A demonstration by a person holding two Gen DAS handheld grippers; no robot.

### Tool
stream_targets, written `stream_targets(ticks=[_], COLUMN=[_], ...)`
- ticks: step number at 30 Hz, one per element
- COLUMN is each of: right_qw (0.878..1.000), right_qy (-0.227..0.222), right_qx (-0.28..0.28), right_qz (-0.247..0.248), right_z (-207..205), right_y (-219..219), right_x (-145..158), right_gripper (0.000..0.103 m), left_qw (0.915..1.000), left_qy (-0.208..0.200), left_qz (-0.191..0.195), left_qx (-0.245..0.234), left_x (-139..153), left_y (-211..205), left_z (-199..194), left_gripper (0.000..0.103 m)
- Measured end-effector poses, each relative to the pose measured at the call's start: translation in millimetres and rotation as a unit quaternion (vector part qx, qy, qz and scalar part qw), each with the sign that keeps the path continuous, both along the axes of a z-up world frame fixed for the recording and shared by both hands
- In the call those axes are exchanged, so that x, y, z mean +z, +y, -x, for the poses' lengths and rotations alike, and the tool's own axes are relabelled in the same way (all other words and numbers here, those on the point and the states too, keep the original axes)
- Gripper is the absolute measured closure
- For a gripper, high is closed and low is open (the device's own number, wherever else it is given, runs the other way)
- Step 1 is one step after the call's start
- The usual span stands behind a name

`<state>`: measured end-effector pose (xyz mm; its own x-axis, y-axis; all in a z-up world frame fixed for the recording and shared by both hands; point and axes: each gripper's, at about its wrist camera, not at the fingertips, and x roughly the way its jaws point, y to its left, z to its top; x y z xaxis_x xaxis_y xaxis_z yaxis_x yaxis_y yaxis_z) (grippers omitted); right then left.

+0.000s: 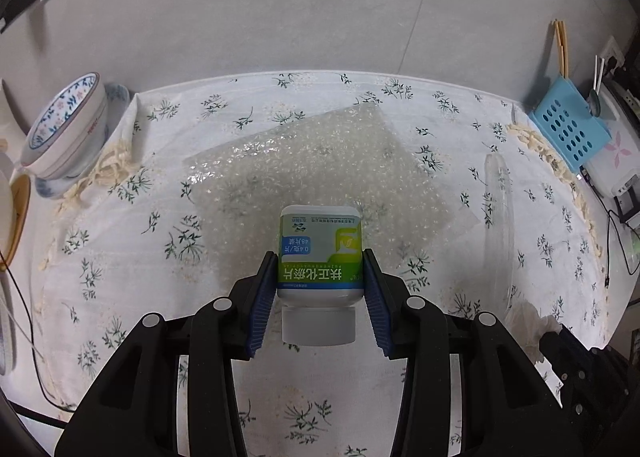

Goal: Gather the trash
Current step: 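Lift the white bottle with the left tool while the right tool lifts the tissue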

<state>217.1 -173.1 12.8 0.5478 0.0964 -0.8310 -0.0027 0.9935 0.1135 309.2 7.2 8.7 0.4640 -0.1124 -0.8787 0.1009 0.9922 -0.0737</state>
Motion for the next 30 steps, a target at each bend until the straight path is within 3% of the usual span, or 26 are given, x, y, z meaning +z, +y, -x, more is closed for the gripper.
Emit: stream_targets(ticks=[30], right_qw=[0.999], right_qy=[-0.030], right_qx=[-0.014], right_qz=[0.001], right_z=[79], right_y=[-24], right_x=[33], right_gripper=[0.095], left_qw=[0.9999], left_qy=[-0.014], left_qz=[0.008], left_qx=[-0.003], left_x=[29], left_y=[-4], left_z=[85], left_gripper=[0.062])
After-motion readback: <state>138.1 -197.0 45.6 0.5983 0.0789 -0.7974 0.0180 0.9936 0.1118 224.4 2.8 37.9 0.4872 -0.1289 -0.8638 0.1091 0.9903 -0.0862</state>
